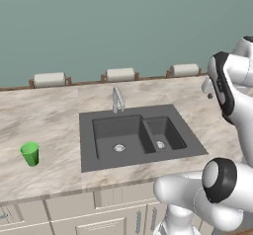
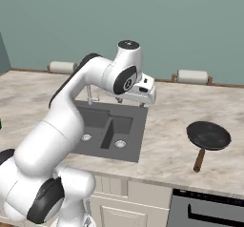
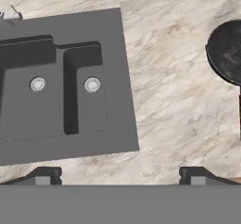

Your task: Place the pan in the left basin and the cup in the right basin of the sink.

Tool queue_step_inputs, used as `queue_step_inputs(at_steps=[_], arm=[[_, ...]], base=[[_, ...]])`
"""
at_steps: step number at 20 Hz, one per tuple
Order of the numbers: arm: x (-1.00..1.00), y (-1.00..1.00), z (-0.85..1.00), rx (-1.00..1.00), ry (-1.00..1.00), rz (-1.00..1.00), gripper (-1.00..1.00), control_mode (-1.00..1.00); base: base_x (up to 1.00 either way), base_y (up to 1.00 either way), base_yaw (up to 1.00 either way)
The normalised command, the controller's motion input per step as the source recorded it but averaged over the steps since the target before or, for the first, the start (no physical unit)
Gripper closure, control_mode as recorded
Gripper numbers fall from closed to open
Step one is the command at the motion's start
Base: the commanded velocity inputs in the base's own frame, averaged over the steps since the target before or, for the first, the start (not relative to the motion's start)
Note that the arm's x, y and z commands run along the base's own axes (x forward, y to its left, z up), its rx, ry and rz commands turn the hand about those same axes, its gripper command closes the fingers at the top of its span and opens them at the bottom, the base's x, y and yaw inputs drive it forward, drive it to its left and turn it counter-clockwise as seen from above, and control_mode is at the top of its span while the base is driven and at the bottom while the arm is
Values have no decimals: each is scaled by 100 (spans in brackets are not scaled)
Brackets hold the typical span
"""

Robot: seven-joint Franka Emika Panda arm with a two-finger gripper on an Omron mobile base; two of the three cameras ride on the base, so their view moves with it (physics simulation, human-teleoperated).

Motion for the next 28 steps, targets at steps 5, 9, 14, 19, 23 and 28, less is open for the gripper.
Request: queue_step_inputs(at_steps=[5, 9, 14, 19, 23, 28], arm=[[0, -48, -8, -2, 0, -5, -100, -100], [0, -49, -4, 0, 0, -5, -100, -100], [0, -49, -9, -1, 0, -4, -100, -100], [0, -43, -9, -1, 2, -5, -100, -100], [0, -33, -16, -2, 5, -5, -100, -100], [0, -35, -21, -3, 3, -4, -100, -100]], base=[[0, 0, 0], [0, 0, 0], [0, 0, 0], [0, 0, 0], [0, 0, 0], [0, 0, 0]])
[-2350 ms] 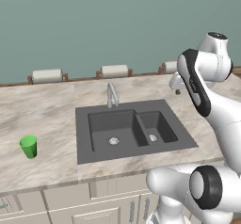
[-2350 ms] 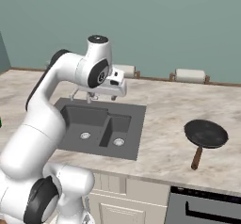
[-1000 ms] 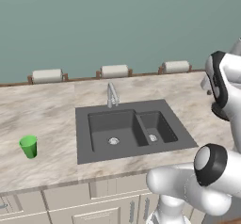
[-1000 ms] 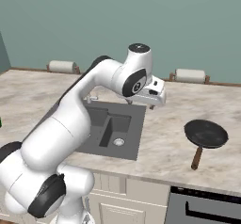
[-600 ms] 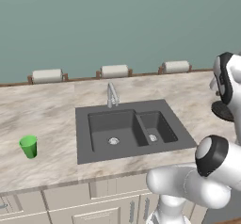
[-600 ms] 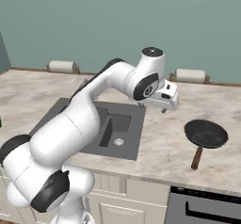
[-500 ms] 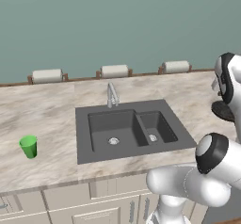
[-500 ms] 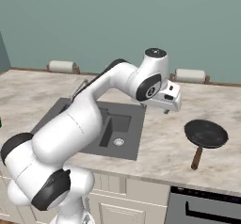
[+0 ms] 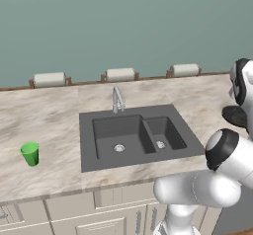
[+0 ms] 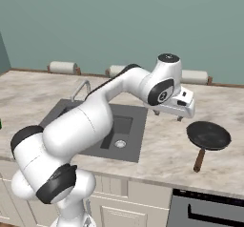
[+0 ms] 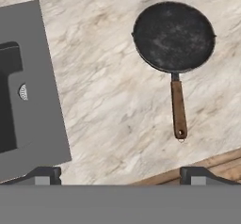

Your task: Place the pan in the left basin and the cup in the right basin of the sink.

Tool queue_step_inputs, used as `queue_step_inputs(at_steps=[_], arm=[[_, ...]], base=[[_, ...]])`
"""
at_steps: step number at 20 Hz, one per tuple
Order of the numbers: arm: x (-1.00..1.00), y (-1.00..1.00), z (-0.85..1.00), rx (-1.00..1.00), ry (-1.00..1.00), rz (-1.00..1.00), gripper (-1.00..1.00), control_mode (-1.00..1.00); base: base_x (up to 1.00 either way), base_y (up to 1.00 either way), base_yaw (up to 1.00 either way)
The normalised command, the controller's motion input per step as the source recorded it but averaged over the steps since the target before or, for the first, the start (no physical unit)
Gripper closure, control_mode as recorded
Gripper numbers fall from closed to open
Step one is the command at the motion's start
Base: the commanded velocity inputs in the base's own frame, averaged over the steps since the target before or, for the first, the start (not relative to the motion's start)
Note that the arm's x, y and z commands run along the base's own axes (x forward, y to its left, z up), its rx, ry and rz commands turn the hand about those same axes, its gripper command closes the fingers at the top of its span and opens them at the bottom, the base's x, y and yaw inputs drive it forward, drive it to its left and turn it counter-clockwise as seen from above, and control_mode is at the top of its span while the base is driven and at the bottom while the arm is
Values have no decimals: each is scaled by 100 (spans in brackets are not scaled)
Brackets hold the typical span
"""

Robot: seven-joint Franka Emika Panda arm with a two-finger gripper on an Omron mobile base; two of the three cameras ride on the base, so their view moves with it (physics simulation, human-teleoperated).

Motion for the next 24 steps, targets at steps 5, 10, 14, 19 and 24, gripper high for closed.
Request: queue_step_inputs(at_steps=[5, 10, 14, 19, 24], arm=[[0, -35, -21, -3, 1, -2, -100, -100], [0, -36, -19, 0, 1, 0, -100, -100], [0, -29, -18, 0, 0, 0, -100, -100], [0, -18, -18, 0, 1, 0, -100, -100], [0, -16, -24, 0, 0, 0, -100, -100]], base=[[0, 0, 0], [0, 0, 0], [0, 0, 0], [0, 0, 0], [0, 0, 0]])
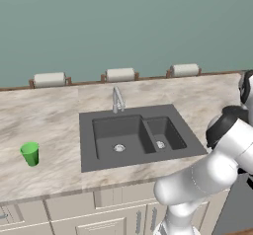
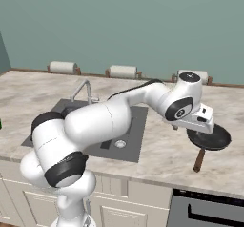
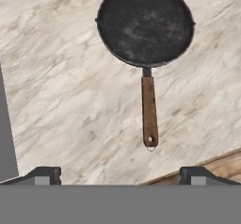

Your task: Place the pan in the left basin and the cup in the right basin of the sink.

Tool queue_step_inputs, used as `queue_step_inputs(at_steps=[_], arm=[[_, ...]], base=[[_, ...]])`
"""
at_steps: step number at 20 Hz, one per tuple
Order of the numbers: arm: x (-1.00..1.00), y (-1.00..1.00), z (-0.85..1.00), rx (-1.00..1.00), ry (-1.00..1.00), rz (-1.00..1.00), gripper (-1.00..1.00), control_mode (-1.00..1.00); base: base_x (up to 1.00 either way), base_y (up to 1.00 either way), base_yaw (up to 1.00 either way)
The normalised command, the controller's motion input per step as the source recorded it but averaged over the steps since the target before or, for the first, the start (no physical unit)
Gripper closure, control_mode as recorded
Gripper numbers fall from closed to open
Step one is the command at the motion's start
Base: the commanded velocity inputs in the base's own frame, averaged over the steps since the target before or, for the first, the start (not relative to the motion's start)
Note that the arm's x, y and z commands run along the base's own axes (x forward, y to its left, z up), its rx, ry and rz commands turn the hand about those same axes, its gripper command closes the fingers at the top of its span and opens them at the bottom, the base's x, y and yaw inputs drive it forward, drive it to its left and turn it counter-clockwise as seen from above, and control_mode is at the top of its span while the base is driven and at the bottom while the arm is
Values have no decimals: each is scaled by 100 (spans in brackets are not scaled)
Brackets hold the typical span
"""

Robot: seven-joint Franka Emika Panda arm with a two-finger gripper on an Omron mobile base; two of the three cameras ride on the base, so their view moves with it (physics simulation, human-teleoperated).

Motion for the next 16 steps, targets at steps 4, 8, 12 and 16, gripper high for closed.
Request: queue_step_inputs(at_steps=[4, 8, 12, 16], arm=[[0, -18, -31, 0, 0, 0, -100, -100], [0, -18, -31, 0, 0, 0, -100, -100], [0, -18, -28, 0, 1, 0, -100, -100], [1, -14, -25, 0, 3, 0, -100, -100]], base=[[0, 0, 0], [0, 0, 0], [0, 0, 0], [0, 0, 0]])
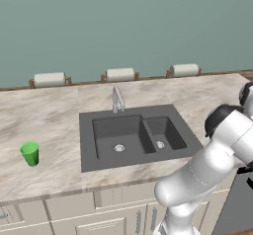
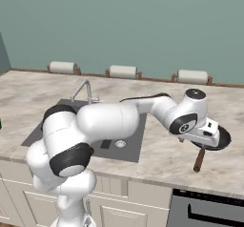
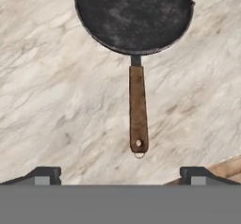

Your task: Place the pan in the left basin and the cup in the right basin of the sink.

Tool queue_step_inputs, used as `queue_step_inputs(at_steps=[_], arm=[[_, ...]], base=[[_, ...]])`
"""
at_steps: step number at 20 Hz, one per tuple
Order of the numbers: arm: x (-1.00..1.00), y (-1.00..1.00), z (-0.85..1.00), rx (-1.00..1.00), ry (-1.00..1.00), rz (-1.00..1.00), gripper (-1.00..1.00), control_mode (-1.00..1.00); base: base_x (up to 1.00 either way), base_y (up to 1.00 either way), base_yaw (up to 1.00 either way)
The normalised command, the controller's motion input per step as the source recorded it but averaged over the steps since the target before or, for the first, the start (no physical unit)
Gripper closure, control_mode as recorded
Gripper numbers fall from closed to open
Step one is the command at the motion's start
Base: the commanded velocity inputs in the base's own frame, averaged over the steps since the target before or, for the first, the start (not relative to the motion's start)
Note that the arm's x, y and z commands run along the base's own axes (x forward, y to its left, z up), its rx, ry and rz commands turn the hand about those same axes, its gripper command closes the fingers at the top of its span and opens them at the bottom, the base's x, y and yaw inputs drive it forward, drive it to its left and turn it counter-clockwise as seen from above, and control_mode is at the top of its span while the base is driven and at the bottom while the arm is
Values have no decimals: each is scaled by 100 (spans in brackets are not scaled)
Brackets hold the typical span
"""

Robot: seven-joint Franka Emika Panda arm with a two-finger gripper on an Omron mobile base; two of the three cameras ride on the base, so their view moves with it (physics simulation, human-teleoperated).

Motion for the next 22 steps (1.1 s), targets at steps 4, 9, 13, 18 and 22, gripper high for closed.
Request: queue_step_inputs(at_steps=[4, 9, 13, 18, 22], arm=[[2, -13, -26, 0, 4, 0, -100, -100], [4, -5, -23, 0, 4, 0, -100, -100], [8, -4, -21, 0, 3, 0, -100, -100], [13, -4, -18, 0, 3, 0, -100, -100], [17, -7, -14, 0, 2, 0, -100, -100]], base=[[0, 0, 0], [0, 0, 0], [0, 0, 0], [0, 0, 0], [0, 0, 0]])
